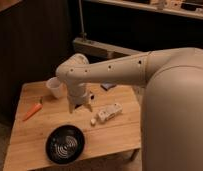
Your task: Place the ceramic cup in the ceramic bowl
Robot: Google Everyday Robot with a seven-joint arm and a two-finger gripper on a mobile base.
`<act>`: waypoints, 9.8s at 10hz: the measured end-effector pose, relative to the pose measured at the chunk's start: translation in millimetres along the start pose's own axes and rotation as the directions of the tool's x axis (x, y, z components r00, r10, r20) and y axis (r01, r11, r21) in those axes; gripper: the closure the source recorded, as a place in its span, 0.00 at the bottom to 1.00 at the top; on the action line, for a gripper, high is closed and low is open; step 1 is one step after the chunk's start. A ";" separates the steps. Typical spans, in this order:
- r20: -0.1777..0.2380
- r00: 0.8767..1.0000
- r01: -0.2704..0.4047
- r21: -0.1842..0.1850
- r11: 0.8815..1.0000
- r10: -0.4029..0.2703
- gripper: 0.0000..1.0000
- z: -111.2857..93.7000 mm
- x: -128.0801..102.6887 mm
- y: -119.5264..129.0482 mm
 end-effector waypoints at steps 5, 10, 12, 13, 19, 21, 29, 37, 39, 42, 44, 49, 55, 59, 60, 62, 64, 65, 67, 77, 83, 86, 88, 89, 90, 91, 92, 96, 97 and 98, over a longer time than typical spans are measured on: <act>0.000 1.000 0.000 0.000 1.000 0.000 0.35 0.0 0.0 0.0; 0.000 1.000 0.000 0.000 1.000 0.000 0.35 -0.1 0.0 0.0; 0.000 1.000 0.000 0.000 1.000 0.000 0.35 -0.1 0.0 0.0; 0.000 1.000 0.000 0.000 1.000 0.000 0.35 -0.1 0.0 0.0; 0.000 1.000 0.000 0.000 1.000 0.000 0.35 -0.1 0.0 0.0; 0.000 1.000 0.000 0.000 1.000 0.000 0.35 -0.2 0.0 0.0; 0.000 1.000 0.000 0.000 1.000 0.000 0.35 -0.2 0.0 0.0; 0.055 0.995 0.087 -0.102 0.991 -0.082 0.35 -4.8 -49.5 29.8; 0.092 0.988 0.137 -0.159 0.978 -0.123 0.35 -6.4 -90.5 63.4; 0.180 0.969 0.209 -0.249 0.946 -0.167 0.35 -6.5 -158.1 110.9; 0.244 0.954 0.240 -0.276 0.931 -0.174 0.35 -3.5 -205.1 130.1; 0.299 0.942 0.242 -0.292 0.925 -0.152 0.35 19.7 -280.9 126.7; 0.258 0.948 0.257 -0.271 0.928 -0.187 0.35 30.5 -255.9 114.1; 0.236 0.949 0.268 -0.263 0.927 -0.208 0.35 47.7 -249.5 130.5; 0.233 0.950 0.268 -0.261 0.927 -0.208 0.35 48.7 -249.0 131.4; 0.226 0.951 0.268 -0.257 0.928 -0.212 0.35 52.3 -247.0 135.3; 0.218 0.952 0.268 -0.248 0.931 -0.215 0.35 57.5 -245.7 137.2; 0.216 0.952 0.268 -0.243 0.932 -0.217 0.35 60.0 -245.4 138.0; 0.215 0.952 0.266 -0.235 0.935 -0.217 0.35 62.5 -245.4 138.9; 0.238 0.944 0.283 -0.229 0.931 -0.229 1.00 58.8 -236.0 134.1; 0.211 0.916 0.389 -0.247 0.888 -0.342 1.00 -13.3 -122.7 94.4; 0.122 0.908 0.419 -0.259 0.870 -0.401 1.00 -6.2 -41.2 91.4; 0.057 0.904 0.424 -0.261 0.867 -0.425 1.00 2.5 8.8 73.9; 0.033 0.905 0.416 -0.262 0.871 -0.423 1.00 6.6 23.4 62.9; 0.003 0.907 0.408 -0.260 0.875 -0.422 0.97 13.3 36.8 52.8; -0.035 0.908 0.396 -0.254 0.883 -0.417 0.87 26.9 52.0 45.0; -0.055 0.910 0.386 -0.249 0.888 -0.411 0.79 38.3 58.9 41.8; -0.098 0.910 0.365 -0.271 0.891 -0.402 0.37 76.5 74.3 46.5; -0.096 0.908 0.365 -0.296 0.882 -0.408 0.27 82.2 76.0 46.2; -0.093 0.906 0.369 -0.309 0.877 -0.413 0.22 83.4 76.0 44.4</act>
